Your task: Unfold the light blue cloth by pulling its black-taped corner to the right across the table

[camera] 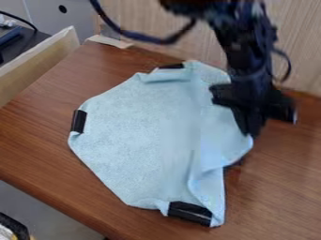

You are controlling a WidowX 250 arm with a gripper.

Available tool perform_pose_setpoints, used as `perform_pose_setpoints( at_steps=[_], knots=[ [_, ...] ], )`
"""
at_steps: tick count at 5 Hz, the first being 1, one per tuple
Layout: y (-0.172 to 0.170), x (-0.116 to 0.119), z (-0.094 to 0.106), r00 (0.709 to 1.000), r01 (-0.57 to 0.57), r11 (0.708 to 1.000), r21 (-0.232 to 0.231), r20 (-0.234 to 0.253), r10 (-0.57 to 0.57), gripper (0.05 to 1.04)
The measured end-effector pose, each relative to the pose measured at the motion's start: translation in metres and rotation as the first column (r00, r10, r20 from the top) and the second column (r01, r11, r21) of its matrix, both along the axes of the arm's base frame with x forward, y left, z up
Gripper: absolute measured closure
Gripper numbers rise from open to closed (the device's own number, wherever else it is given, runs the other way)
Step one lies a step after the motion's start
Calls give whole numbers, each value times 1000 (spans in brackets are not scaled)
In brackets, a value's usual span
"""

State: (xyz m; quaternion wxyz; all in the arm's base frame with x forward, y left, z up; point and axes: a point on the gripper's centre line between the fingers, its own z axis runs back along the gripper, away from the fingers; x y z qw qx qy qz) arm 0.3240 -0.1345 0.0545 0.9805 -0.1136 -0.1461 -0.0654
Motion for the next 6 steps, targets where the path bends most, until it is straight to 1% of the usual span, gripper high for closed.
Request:
perform_pose_setpoints(
  at_steps=[1, 2, 3, 4, 5, 6],
  knots=[
    [-7, 0, -15, 1000, 9, 1000, 14, -13, -9, 1028],
    [-10, 1, -25, 1000, 21, 999, 44, -22, -21, 1007],
    [-10, 0, -26, 1000, 26, 997, 68, -16, -25, 861],
    [-9, -1, -27, 1000, 20, 997, 71, -21, -19, 606],
    [-9, -3, -26, 999, 35, 997, 75, -25, -34, 300],
    [-7, -1, -16, 999, 46, 996, 81, 1, -46, 84]
  ],
)
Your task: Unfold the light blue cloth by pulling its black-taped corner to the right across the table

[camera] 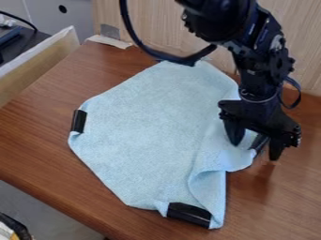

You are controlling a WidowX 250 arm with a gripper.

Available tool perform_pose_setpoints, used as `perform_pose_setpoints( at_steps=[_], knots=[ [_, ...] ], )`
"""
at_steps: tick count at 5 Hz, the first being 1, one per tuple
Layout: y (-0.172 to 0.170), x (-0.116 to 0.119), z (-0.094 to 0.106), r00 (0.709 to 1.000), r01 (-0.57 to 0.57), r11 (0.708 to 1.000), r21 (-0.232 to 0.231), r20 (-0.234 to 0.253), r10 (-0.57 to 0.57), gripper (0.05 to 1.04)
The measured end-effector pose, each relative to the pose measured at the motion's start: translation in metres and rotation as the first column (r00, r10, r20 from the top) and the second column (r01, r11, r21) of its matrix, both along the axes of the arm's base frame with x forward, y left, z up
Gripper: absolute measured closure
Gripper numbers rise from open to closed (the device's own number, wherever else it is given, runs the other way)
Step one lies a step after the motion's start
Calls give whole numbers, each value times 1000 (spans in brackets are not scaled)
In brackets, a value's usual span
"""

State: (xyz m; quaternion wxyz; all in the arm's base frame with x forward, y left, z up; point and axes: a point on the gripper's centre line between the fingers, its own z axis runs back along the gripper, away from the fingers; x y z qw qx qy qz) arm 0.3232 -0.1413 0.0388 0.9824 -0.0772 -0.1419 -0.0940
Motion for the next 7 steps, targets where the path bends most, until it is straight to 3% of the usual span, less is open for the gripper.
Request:
perform_pose_setpoints(
  at_steps=[2, 3, 7],
  knots=[
    [9, 0, 32, 999, 5, 1000, -26, 50, -4, 83],
    [22, -9, 56, 996, -7, 1000, 8, 88, 6, 83],
    [23, -10, 58, 996, -14, 1000, 4, 92, 14, 83]
  ],
)
